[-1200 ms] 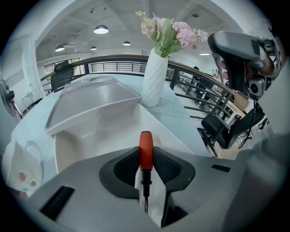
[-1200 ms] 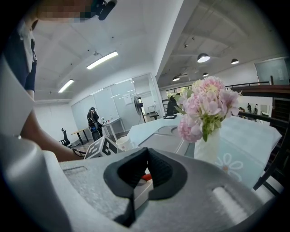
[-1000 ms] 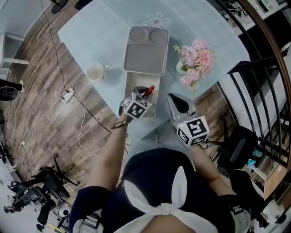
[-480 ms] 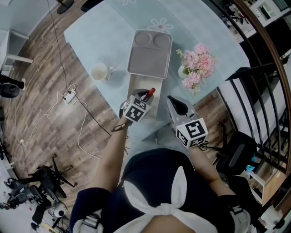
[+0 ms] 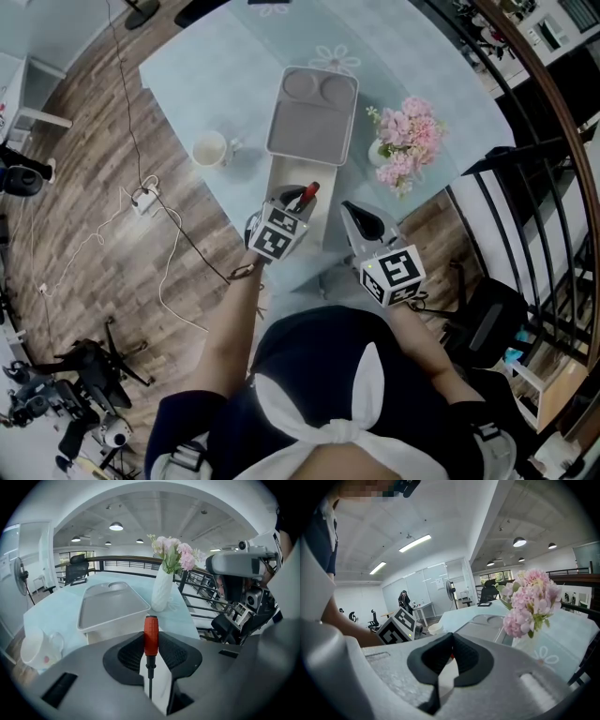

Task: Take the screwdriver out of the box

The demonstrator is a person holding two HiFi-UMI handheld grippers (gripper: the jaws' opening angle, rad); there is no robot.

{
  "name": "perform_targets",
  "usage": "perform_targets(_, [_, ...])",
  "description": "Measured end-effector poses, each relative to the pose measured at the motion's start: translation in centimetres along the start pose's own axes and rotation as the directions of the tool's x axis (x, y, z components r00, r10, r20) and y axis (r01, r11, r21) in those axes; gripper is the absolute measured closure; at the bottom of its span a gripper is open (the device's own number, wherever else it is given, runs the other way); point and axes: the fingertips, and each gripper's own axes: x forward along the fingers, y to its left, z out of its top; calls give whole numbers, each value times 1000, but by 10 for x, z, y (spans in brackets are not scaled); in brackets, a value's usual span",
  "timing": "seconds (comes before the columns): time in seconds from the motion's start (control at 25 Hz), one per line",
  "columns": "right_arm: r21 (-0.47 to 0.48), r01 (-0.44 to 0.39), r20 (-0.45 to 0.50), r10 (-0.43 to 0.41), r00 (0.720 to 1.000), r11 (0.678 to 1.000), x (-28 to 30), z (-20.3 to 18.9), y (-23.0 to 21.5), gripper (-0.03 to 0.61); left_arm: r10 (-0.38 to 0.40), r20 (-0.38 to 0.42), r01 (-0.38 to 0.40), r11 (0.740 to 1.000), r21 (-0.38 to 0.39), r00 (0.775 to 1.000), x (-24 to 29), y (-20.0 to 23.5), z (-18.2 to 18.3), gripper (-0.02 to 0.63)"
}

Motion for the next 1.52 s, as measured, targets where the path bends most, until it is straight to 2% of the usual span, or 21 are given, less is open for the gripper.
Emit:
perform_targets(0.52, [-27, -34, 8, 35, 999, 999, -2, 6, 14, 580, 58, 97, -57, 998, -21, 994, -42, -11, 17, 506])
perform_targets(0.96, [-52, -38, 30, 39, 999, 998, -4, 15, 18, 580, 106, 146, -106, 994, -4, 984, -72, -16, 37, 506])
perform_targets(1.2, [-63, -47, 41, 50, 998, 997, -5, 23, 23, 580, 113, 216, -108, 994, -32, 970, -97, -16, 56, 506])
perform_targets(1.52, [-72, -74, 71, 79, 994, 995, -7, 42, 33, 580, 139, 270, -139, 990, -23, 953, -123, -14, 70, 506])
